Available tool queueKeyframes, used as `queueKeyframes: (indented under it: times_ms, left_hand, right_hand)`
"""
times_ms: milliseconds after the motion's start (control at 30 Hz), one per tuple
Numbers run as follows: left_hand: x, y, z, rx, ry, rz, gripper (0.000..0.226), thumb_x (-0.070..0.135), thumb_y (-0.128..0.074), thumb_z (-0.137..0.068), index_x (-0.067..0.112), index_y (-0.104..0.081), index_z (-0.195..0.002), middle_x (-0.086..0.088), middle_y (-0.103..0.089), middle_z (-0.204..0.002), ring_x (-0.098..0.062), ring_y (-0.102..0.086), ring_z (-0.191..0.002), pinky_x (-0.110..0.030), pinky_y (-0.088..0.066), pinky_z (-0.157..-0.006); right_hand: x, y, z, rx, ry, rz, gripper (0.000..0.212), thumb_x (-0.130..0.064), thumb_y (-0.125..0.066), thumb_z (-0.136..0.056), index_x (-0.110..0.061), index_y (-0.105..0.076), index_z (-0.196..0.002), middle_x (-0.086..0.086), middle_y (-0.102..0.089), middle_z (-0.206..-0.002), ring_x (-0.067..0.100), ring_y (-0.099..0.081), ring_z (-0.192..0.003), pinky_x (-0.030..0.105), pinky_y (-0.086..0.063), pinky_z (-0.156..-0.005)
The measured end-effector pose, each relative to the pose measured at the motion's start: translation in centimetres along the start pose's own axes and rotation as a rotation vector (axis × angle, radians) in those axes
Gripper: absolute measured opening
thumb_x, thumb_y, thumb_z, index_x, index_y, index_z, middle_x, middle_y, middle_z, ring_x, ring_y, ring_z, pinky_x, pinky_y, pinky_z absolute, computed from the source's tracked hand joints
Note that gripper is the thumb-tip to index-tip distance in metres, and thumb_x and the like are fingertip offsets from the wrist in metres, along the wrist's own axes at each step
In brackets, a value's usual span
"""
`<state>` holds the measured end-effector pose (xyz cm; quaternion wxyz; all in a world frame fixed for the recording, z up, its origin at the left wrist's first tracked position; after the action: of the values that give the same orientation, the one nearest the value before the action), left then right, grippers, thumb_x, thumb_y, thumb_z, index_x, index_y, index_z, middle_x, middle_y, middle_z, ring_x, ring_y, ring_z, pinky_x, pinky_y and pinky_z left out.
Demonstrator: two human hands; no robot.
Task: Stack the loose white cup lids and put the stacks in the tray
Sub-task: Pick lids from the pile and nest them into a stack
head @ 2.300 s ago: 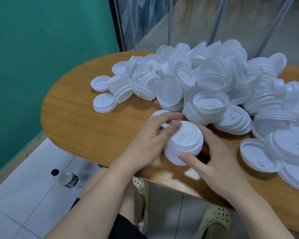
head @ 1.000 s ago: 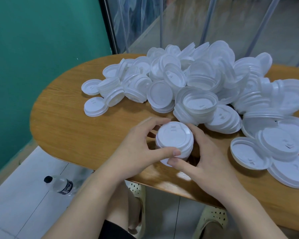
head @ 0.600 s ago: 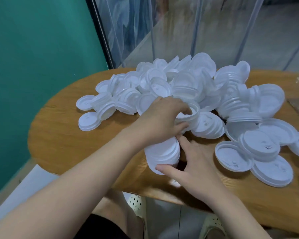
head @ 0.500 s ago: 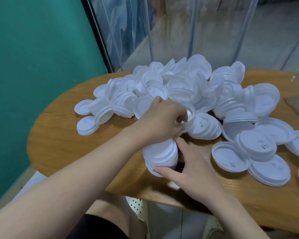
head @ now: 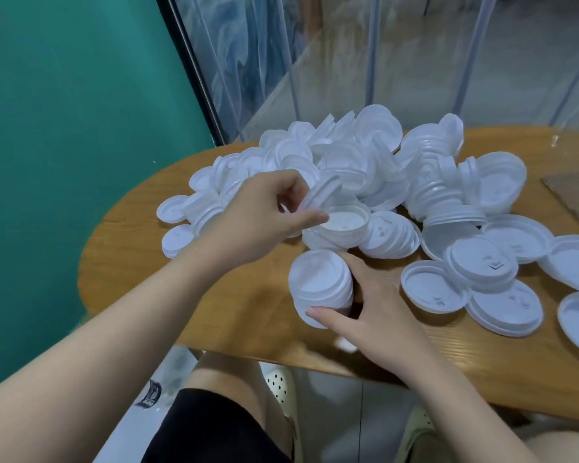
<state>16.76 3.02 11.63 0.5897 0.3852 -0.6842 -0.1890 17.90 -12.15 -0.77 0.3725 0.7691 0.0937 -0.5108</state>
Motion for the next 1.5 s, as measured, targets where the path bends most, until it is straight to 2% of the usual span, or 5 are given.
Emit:
queueKeyframes:
  times_ms: [167, 433, 767, 1167, 1500]
  left_hand:
    - [-0.6, 1.1, 5.4, 0.067, 0.169, 0.403, 0.02, 0.017, -0.08, -0.088, 0.013, -0.072, -0.106, -0.001, -0.074, -0.075, -0.008, -0.07, -0.073, -0.018, -0.052, -0.071]
    - [-6.9, -3.3, 7.4, -0.031, 0.459, 0.307, 0.018, 0.031, -0.069, -0.098, 0.015, -0.075, -0.102, 0.009, -0.069, -0.075, -0.006, -0.059, -0.069, -0.022, -0.045, -0.066]
    - [-5.7, -3.7, 6.4, -0.102, 0.263, 0.046, 0.025, 0.05, -0.066, -0.094, 0.026, -0.073, -0.096, 0.005, -0.074, -0.092, -0.018, -0.068, -0.087, -0.045, -0.058, -0.086]
    - [-2.1, -3.0, 0.1, -0.081, -0.027, -0.155, 0.022, 0.035, -0.058, -0.105, 0.027, -0.07, -0.121, 0.018, -0.066, -0.11, 0.005, -0.058, -0.1, -0.007, -0.043, -0.081]
    - [-1.9, -7.4, -4.5, -0.339, -0.183, -0.483, 0.012, 0.042, -0.083, -0.084, 0.031, -0.077, -0.088, 0.019, -0.068, -0.095, -0.017, -0.059, -0.099, -0.038, -0.047, -0.096]
  right_hand:
    - [-0.2, 0.1, 0.2, 0.005, 0.008, -0.01, 0.069, -0.051, -0.085, -0.077, -0.052, -0.048, -0.135, -0.034, -0.062, -0.121, -0.007, -0.057, -0.116, 0.028, -0.05, -0.098]
    - [-0.2, 0.3, 0.5, -0.007, -0.005, -0.028, 0.07, -0.057, -0.083, -0.076, -0.068, -0.04, -0.129, -0.042, -0.056, -0.125, -0.014, -0.052, -0.119, 0.021, -0.045, -0.098]
    - [1.1, 0.0, 0.2, -0.013, -0.04, -0.017, 0.091, -0.067, -0.081, -0.068, -0.065, -0.024, -0.139, -0.045, -0.048, -0.124, -0.018, -0.046, -0.117, 0.015, -0.04, -0.095]
    - [0.0, 0.4, 0.2, 0.008, -0.012, -0.046, 0.066, -0.058, -0.077, -0.082, -0.061, -0.039, -0.136, -0.034, -0.06, -0.125, -0.007, -0.055, -0.119, 0.032, -0.05, -0.101]
    - [0.3, 0.5, 0.2, 0.0, 0.003, -0.066, 0.066, -0.058, -0.077, -0.079, -0.056, -0.044, -0.136, -0.034, -0.059, -0.127, -0.005, -0.055, -0.122, 0.033, -0.048, -0.103]
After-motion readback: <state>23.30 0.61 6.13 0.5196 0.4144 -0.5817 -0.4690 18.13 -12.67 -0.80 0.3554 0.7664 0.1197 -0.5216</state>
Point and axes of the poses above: each hand's wrist, its own z-axis away from the middle knuckle, its own y-axis out of the back of the hand, x = y × z, the point moved 9 cm from there along -z, towards the middle knuckle
